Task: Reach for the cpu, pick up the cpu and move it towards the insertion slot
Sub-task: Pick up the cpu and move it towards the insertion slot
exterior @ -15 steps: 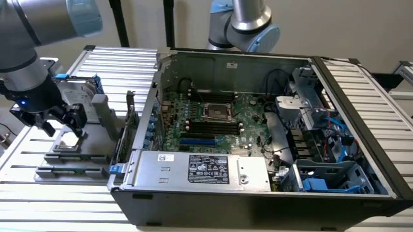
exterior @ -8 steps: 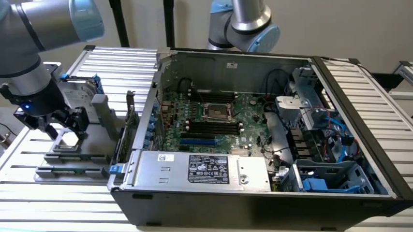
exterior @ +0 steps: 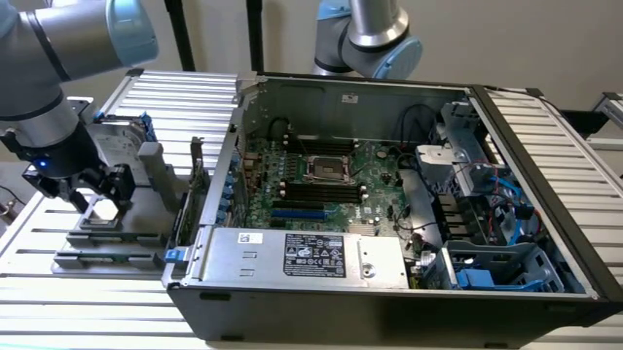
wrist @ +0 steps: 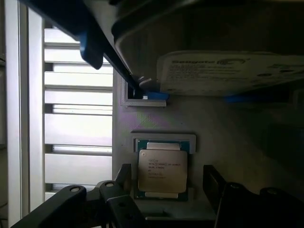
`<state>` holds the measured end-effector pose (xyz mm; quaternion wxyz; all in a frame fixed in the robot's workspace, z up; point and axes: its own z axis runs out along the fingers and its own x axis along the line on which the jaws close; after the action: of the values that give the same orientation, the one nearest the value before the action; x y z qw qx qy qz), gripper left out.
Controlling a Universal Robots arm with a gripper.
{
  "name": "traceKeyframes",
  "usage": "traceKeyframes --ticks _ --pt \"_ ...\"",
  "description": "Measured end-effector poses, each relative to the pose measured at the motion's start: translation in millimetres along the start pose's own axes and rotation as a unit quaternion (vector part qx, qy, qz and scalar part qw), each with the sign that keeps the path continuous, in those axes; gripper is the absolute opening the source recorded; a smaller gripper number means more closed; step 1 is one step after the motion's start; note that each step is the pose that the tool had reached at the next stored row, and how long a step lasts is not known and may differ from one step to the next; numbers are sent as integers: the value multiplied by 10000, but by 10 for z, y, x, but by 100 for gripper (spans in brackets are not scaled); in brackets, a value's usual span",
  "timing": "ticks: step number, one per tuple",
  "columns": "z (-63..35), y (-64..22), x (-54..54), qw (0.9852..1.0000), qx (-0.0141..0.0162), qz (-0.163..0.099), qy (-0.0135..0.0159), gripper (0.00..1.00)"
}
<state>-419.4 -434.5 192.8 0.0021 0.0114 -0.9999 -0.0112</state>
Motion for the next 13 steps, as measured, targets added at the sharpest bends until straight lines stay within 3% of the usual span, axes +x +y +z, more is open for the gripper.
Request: traceKeyframes --ticks 13 --pt "46 5 20 9999 14 163 -3 71"
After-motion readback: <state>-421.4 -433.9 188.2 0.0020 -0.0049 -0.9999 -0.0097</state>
